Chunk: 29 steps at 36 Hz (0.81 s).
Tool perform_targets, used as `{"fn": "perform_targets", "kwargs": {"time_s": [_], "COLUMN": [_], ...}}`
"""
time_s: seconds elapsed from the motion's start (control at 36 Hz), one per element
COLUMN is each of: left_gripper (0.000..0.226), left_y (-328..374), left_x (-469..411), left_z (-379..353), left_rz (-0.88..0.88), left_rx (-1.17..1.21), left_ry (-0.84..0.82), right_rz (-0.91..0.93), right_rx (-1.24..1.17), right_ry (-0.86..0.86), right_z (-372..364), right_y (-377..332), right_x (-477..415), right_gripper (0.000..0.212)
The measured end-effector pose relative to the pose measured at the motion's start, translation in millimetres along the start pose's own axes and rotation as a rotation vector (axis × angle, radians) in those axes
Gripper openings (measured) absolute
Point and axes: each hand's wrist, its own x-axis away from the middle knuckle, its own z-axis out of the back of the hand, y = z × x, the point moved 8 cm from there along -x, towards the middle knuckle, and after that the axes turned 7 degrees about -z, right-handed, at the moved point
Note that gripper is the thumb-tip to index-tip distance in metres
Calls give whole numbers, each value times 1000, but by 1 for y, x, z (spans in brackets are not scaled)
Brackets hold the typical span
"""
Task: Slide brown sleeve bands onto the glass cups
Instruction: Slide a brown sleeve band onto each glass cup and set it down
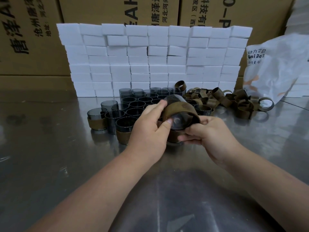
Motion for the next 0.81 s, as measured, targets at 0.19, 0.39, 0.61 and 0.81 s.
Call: {"fn": "perform_targets", "kwargs": {"time_s": [0.19,0.39,0.61,0.81], "left_gripper": [38,23,63,59], "left_y": [2,-6,-5,-6], "left_x": [-1,-2,-1,0], "left_z": [4,8,2,2], "left_rz": [43,102,95,120], "left_rx": [28,106,224,379], "left_ry": [40,78,12,59], "right_rz": [-2,41,167,156], "right_rx": [41,122,162,133], "right_ry": [33,88,113,77], "right_z": [2,6,4,5], "right_y": [0,-2,-15,-11], "right_x": [0,1,7,6], "right_gripper": [24,6,43,30]}}
